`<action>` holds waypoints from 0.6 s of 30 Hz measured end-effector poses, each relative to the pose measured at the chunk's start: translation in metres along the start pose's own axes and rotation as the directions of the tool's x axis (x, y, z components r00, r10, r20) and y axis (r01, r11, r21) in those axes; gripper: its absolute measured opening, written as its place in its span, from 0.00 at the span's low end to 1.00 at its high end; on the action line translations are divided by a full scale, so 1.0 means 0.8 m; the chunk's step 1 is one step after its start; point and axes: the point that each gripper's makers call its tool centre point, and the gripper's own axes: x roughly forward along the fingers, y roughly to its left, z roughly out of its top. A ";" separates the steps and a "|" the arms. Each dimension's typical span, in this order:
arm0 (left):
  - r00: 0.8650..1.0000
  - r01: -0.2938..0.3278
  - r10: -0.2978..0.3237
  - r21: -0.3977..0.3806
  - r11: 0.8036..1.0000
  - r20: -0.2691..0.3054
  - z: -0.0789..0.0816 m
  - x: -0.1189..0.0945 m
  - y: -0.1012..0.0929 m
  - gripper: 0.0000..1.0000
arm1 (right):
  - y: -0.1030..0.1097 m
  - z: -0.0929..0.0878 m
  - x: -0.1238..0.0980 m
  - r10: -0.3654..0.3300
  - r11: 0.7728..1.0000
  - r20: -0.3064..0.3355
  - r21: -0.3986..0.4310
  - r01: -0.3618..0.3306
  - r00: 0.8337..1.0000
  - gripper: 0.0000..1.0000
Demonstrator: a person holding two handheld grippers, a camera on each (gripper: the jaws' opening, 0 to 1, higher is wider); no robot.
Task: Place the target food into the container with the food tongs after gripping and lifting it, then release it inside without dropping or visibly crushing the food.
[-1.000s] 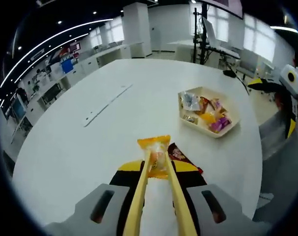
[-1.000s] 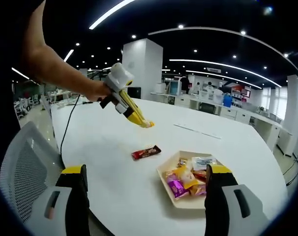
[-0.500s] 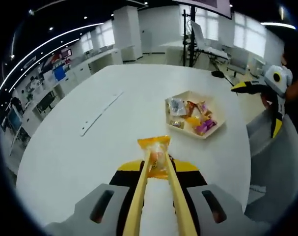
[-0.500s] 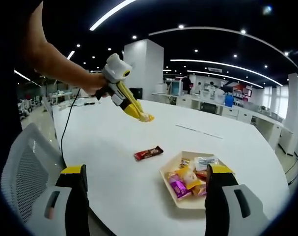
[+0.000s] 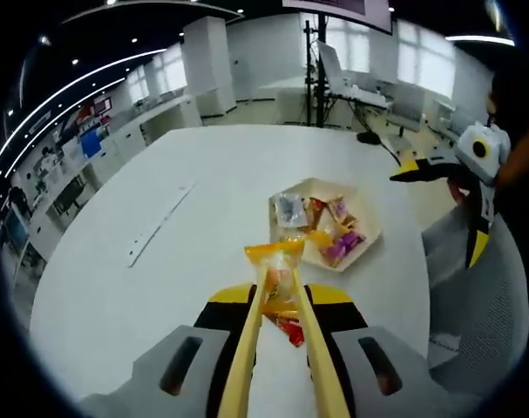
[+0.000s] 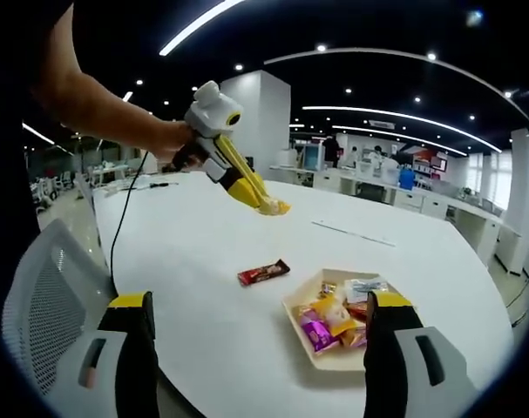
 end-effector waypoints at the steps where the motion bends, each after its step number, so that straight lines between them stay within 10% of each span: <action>1: 1.000 0.006 -0.006 0.012 1.000 -0.001 0.004 0.003 -0.002 0.18 | -0.002 0.000 0.000 -0.007 1.000 -0.001 0.000 0.007 1.000 0.99; 18: 0.998 0.061 -0.062 0.069 0.996 0.026 0.058 0.035 -0.021 0.17 | -0.006 0.000 -0.002 -0.019 1.000 0.002 0.005 0.019 1.000 0.99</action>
